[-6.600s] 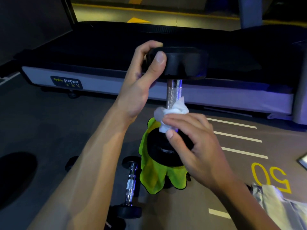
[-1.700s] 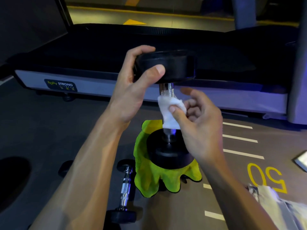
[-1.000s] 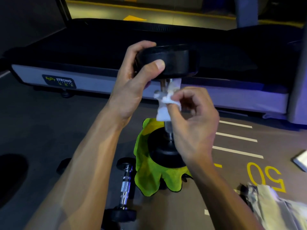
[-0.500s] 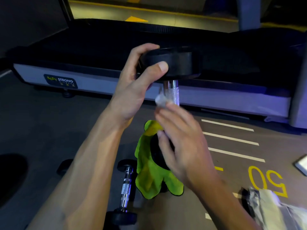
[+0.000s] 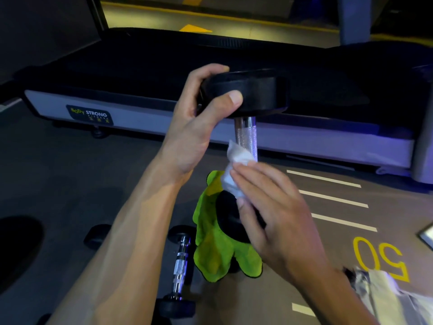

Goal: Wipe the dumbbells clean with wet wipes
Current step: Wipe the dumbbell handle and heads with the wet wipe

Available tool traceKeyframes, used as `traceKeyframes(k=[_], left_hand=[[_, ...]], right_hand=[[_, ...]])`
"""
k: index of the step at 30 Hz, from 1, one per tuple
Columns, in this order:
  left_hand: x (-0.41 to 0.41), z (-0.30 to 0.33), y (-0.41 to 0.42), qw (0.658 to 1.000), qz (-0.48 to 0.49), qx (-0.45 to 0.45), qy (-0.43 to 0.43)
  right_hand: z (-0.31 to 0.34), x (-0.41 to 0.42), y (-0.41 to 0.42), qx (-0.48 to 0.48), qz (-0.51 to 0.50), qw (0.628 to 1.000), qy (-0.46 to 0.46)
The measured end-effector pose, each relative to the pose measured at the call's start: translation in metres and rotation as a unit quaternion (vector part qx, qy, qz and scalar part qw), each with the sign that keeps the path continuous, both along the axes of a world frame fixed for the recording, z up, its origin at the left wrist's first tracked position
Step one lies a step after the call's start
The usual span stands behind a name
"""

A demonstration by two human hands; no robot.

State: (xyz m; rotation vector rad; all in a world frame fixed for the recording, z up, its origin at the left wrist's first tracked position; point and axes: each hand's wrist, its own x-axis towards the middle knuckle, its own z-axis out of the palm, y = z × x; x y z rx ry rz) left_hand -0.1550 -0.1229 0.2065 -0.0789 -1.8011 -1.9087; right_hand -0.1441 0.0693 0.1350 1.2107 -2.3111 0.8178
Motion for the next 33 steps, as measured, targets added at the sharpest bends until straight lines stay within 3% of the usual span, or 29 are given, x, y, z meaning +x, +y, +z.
traceKeyframes(k=[3,8,14,19,25,30,33], left_hand=[[0.0,0.0,0.0,1.0,-0.002,-0.008,-0.003],[0.002,0.001,0.002,1.0,-0.01,0.001,0.002],[0.0,0.002,0.003,1.0,-0.023,-0.008,-0.012],[-0.002,-0.001,-0.002,0.999,-0.009,0.0,-0.032],[-0.003,-0.003,-0.003,0.999,-0.011,-0.009,-0.042],[-0.001,-0.004,-0.004,0.999,-0.014,-0.008,-0.037],[-0.001,-0.004,-0.002,0.999,-0.024,-0.012,-0.031]], right_hand=[[0.017,-0.015,-0.006,-0.05,-0.033,0.998,-0.006],[0.01,0.004,-0.003,-0.102,-0.041,0.979,-0.174],[0.028,-0.004,-0.022,-0.14,-0.058,0.979,-0.137],[0.01,0.004,-0.002,-0.062,-0.068,0.974,-0.207],[0.03,-0.007,-0.009,-0.118,-0.078,0.981,-0.132],[0.017,-0.025,0.023,-0.011,-0.061,0.967,-0.246],[0.019,-0.037,0.024,0.043,-0.022,0.965,-0.256]])
